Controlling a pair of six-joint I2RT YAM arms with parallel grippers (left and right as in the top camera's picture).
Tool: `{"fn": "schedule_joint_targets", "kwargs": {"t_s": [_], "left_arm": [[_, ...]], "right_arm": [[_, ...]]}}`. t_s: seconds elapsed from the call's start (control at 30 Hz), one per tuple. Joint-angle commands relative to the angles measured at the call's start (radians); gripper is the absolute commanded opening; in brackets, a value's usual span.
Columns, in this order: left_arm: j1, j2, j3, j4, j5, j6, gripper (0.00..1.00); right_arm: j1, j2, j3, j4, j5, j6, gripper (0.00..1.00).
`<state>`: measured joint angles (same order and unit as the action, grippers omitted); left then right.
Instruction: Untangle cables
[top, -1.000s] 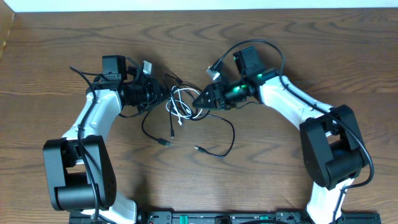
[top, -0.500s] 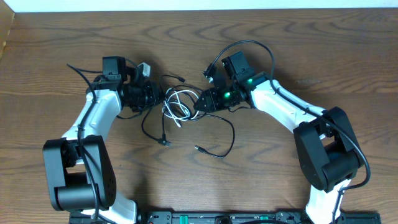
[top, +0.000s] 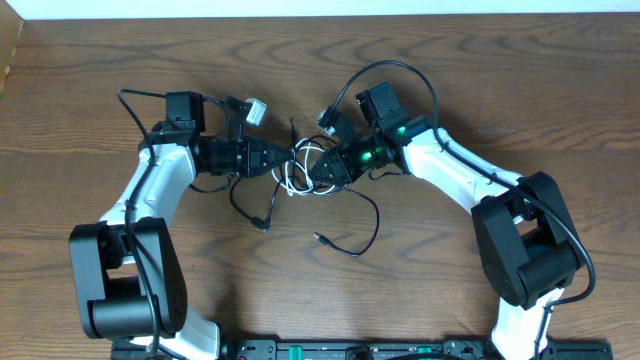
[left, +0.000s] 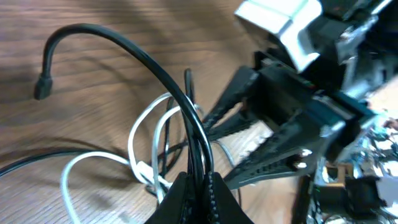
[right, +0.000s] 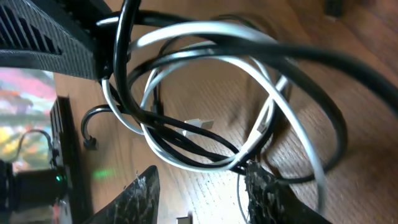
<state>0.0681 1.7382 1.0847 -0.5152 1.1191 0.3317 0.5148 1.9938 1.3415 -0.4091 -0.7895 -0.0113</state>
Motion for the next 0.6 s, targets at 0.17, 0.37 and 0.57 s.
{"fn": "schedule_joint_targets", "kwargs": {"t_s": [0.17, 0.37, 0.57], "left_arm": [[-0.002, 0.000, -0.004, -0.003, 0.108, 0.064, 0.08], [-0.002, 0.000, -0.004, -0.003, 0.108, 0.064, 0.08], [-0.002, 0.000, -0.004, -0.003, 0.108, 0.063, 0.08]], "right_arm": [[0.064, -0.019, -0.002, 0.008, 0.116, -0.129, 0.35], [0.120, -0.019, -0.003, 0.044, 0.270, -0.122, 0.26], [0.146, -0.016, -0.003, 0.103, 0.320, -0.093, 0.23]]}}
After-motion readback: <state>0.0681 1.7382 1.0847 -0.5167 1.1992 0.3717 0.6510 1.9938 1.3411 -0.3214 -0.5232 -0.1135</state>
